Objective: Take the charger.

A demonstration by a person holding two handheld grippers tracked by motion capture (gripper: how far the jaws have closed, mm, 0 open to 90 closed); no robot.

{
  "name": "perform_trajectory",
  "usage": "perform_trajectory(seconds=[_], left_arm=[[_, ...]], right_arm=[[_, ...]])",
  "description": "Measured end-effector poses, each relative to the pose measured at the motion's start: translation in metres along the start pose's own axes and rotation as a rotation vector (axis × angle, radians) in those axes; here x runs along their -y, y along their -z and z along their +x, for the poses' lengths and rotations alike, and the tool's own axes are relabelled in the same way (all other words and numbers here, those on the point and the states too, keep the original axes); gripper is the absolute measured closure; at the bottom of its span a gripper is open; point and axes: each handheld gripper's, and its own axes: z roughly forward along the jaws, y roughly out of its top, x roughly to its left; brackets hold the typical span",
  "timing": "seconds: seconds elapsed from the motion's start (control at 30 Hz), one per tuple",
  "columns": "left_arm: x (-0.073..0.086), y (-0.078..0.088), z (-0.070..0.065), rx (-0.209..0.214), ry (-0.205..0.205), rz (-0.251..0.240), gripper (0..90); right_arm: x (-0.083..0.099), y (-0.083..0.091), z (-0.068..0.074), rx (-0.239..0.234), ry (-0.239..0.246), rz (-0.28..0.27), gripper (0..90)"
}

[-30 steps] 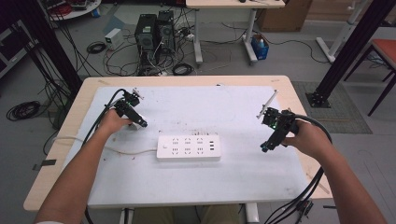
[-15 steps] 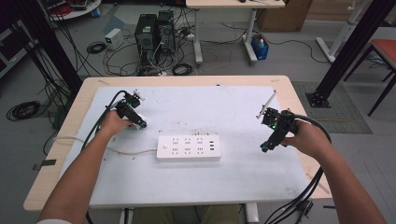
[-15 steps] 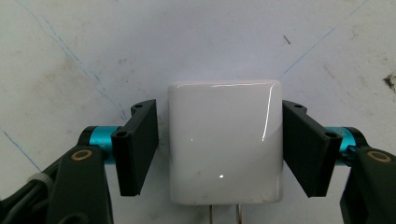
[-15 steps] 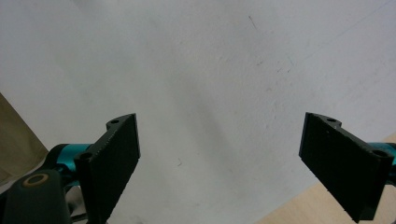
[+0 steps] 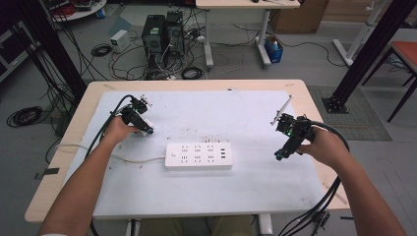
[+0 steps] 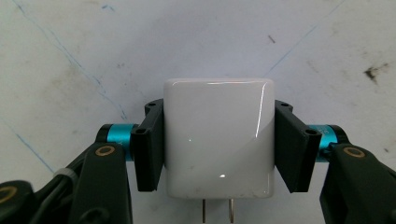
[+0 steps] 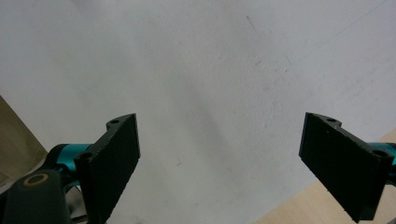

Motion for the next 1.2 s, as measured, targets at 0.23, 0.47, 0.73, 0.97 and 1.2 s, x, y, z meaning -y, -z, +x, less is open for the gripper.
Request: perform_trajectory(seconds=[0.23,0.47,0.73,0.97,1.2], left_arm=[[0.001,0.032,-0.009,0.014,-0.01,-0.048,42.5],[0.002,0.073,-0.031,0.029,-0.066,-0.091,42.5],[0.006,0.123,-0.069,0.05,-0.169,-0.103,42.5],[0.011,0.153,-0.098,0.065,-0.228,-0.115,42.5],[0.012,0.163,-0.113,0.09,-0.276,-0.095,42.5]], right_arm=[[0.004,0.003,0.001,0.005,-0.005,-0.01,11.9],[0.004,0.005,0.005,0.008,0.007,-0.017,11.9],[0.003,0.01,0.015,0.018,0.033,-0.034,11.8],[0.002,0.019,0.026,0.031,0.051,-0.051,11.8],[0.003,0.022,0.031,0.038,0.053,-0.048,11.9]])
